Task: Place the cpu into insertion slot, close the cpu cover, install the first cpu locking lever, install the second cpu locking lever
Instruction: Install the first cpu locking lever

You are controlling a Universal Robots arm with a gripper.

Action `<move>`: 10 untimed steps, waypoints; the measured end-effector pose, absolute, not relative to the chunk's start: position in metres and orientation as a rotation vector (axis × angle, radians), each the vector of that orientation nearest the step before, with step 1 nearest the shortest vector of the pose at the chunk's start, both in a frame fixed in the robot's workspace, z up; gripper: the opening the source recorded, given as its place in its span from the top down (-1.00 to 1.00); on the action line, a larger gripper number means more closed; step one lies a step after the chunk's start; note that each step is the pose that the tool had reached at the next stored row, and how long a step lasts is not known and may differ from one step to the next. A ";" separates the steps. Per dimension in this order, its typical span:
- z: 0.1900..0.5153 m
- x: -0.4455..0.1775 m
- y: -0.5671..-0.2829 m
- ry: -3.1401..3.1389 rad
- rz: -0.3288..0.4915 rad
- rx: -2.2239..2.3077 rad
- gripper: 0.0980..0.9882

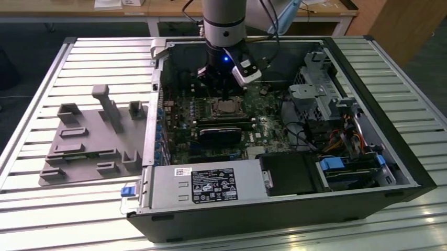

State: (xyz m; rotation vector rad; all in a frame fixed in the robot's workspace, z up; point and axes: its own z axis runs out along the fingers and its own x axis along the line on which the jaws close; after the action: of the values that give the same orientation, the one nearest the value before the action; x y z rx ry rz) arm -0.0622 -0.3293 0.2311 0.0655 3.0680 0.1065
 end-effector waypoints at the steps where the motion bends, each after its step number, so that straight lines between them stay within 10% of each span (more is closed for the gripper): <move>1: 0.231 -0.065 -0.329 3.068 0.107 0.065 0.99; 10: 0.231 -0.091 -0.329 3.066 0.106 0.066 0.99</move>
State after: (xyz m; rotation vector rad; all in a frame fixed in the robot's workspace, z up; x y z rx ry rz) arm -0.0912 -0.3293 0.2311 0.0657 3.0663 0.1065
